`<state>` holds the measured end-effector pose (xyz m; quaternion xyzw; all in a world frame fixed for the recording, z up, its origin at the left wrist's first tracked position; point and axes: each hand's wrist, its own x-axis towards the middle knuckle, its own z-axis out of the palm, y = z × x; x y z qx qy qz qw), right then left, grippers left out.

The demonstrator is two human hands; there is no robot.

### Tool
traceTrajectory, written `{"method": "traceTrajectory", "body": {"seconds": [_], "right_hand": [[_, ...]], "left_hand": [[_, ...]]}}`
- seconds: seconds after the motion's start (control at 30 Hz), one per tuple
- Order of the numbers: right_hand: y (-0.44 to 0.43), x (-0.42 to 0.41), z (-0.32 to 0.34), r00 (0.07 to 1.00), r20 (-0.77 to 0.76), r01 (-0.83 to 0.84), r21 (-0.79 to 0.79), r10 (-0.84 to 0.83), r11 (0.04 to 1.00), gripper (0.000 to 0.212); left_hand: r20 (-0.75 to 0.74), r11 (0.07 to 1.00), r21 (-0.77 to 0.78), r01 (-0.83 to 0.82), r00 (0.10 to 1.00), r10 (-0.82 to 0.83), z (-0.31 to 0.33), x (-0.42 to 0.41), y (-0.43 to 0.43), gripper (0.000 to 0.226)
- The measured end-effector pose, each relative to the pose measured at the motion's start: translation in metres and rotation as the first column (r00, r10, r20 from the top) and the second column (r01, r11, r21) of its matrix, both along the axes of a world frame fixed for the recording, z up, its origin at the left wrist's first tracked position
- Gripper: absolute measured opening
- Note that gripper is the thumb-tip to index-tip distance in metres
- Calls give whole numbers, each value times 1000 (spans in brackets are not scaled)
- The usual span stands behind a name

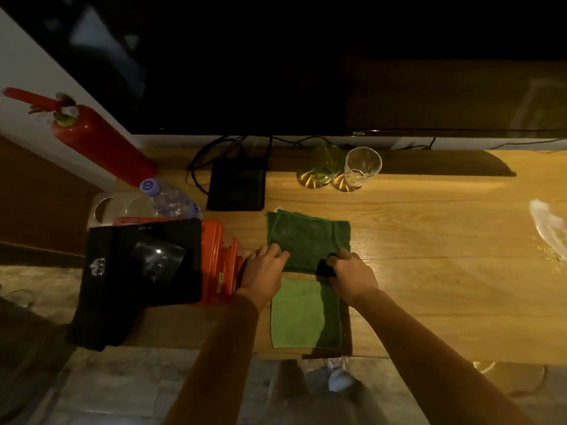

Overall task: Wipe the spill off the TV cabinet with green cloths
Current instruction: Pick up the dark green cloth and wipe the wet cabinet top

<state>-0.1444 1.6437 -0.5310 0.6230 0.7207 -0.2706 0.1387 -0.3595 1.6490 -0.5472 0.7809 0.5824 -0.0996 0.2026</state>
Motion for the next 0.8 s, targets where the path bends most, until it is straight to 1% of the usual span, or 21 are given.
{"method": "traceTrajectory", "body": {"seconds": [0.1,0.2,0.27,0.33,0.4,0.47,0.53,0.63,0.7,0.77,0.8], "right_hand": [[1,-1,-8,1000,13,4,34,-5,999,40],[-1,2,-15,999,-17,35,61,-34,998,39],[-3,1,-17,999,-13,36,68,-36,997,39],[-7,0,-18,1000,17,23,68,-25,997,44],[-9,-4,-19,998,25,48,55,-50,997,48],[-6,-9,-17,997,30,73,41,-74,996,46],[3,-9,-12,995,35,88,17,-89,996,42],[16,1,1,995,-32,94,-7,-94,996,34],[22,13,13,987,-119,108,1,-107,994,25],[25,23,28,978,-171,122,13,-118,992,21],[26,28,36,975,-183,133,30,-125,991,21]], "left_hand": [[13,998,52,37,999,-38,-8,-6,2,44],[1,994,84,65,998,-65,-9,-9,4,38],[-35,992,98,82,996,-79,-9,-8,3,38],[-58,991,100,87,995,-81,-9,-6,-1,42],[-65,992,94,84,995,-78,-10,-5,-3,47],[-65,995,81,57,997,-52,-8,-2,-1,48],[-51,998,70,8,999,-5,-2,1,5,44],[-1,996,75,-52,999,53,12,6,22,45],[97,991,73,-112,990,104,26,10,34,43],[225,986,13,-164,962,157,45,15,45,33],[265,987,-21,-159,951,158,55,18,50,28]]}}
